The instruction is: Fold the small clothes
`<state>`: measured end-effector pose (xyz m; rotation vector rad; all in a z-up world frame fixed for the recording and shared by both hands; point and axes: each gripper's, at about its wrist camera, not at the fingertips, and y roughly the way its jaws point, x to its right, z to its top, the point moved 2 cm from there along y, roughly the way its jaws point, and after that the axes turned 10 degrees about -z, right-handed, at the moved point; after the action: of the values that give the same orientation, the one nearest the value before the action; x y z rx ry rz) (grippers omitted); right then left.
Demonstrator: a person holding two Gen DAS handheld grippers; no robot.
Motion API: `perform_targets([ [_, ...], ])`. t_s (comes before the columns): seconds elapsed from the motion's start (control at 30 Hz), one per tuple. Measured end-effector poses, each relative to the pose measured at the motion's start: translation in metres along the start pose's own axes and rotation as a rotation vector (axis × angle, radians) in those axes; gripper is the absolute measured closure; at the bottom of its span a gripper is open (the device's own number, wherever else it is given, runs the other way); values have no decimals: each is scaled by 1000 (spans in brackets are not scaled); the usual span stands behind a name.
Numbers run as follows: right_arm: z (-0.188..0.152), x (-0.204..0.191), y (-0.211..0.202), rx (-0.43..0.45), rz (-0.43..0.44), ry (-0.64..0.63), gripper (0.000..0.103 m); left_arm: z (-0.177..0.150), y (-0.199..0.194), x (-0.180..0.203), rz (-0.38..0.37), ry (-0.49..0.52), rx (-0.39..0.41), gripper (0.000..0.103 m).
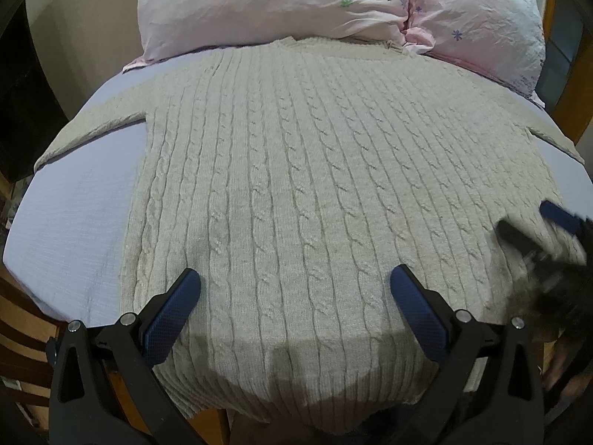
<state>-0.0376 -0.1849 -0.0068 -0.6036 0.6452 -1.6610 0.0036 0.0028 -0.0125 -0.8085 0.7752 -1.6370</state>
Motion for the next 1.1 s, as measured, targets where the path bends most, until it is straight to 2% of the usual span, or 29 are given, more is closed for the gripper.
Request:
perform_targets([
  [0.07,15,43,-8,35,71,125,2,2,1,-2,-13,11,6,1],
  [0.1,24,70,-11,58,75,196,2,3,1,-3,-19,10,9,1],
  [0.13,36,110,-14,81,40,296,2,7,0,-6,-39,2,24,1],
  [0.2,50,178,-13,96,-55,462,16,14,-2,-13,-95,-18,74,1],
  [0.23,56,215,-8,90,-101,548,31,20,-5,-20,-142,-43,126,1],
  [0.27,60,243,-3,78,-129,616,38,24,-8,-27,-170,-64,161,1],
  [0.33,66,301,15,39,-187,748,42,35,-15,-42,-202,-107,242,1],
  [0.4,69,340,34,-9,-230,836,46,46,-19,-54,-183,-122,285,1],
  [0.53,65,400,72,-91,-201,1033,63,67,-22,-87,-105,-168,346,1],
  [0.57,64,408,77,-86,-191,1066,68,69,-24,-95,-91,-183,357,1],
  [0.67,65,423,85,-47,-184,1119,78,76,-28,-127,-62,-238,395,1],
  [0.73,65,430,91,-36,-198,1138,94,78,-30,-153,-30,-295,411,1],
  [0.8,72,439,94,-31,-210,1123,94,79,-31,-182,23,-352,417,1],
  [0.83,82,428,88,-5,-247,1072,95,81,-31,-193,41,-375,424,1],
  [0.9,114,401,74,83,-276,931,95,78,-37,-217,68,-431,450,1],
  [0.93,135,371,61,139,-254,825,95,75,-40,-233,72,-479,470,1],
  [0.97,150,347,53,171,-221,759,95,72,-42,-245,70,-514,483,1],
  [1.0,171,307,41,213,-156,660,95,71,-43,-257,66,-553,490,1],
  [1.1,205,212,23,269,-17,445,95,66,-42,-291,52,-684,505,1],
])
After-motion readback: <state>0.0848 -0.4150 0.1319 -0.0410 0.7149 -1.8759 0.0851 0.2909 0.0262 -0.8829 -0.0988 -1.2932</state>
